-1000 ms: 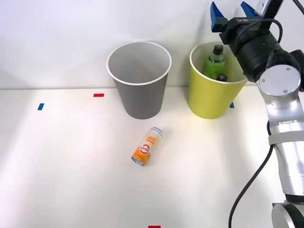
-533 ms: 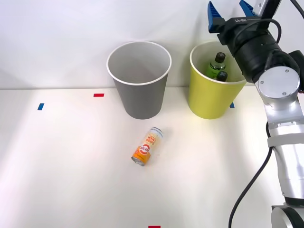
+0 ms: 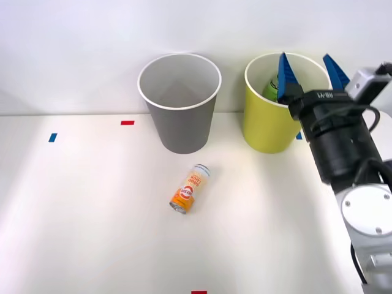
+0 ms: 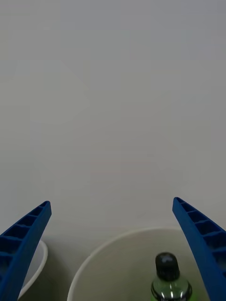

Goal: Put cans in the gray bin, plastic bottles in the light green bin

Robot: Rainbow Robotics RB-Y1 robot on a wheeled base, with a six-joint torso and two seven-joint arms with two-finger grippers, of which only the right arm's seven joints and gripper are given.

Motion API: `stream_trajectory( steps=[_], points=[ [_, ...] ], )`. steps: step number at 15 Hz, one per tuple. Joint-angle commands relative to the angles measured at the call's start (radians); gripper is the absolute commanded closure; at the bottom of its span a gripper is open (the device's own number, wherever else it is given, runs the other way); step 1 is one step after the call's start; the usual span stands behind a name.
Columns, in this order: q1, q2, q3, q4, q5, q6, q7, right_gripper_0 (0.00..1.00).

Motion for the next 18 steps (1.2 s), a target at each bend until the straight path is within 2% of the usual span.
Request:
stream_trajectory(
  steps=[1,5,6,9,16,17,18],
  points=[
    [0.199,-0.002,0.067,-0.123,-0.014,-0.051,0.001,0.12],
    [0.374,-0.045,0.165,-0.164,0.015,-0.169,0.018,0.12],
    [0.415,-0.062,0.188,-0.164,0.075,-0.202,0.016,0.12],
    [0.495,-0.098,0.196,-0.164,0.147,-0.206,0.016,0.12],
    [0.632,-0.075,0.197,-0.164,0.354,-0.203,0.016,0.12],
    [0.658,-0.062,0.192,-0.158,0.403,-0.203,0.009,0.12],
    [0.678,-0.046,0.173,-0.131,0.508,-0.203,-0.042,0.12]
  ],
)
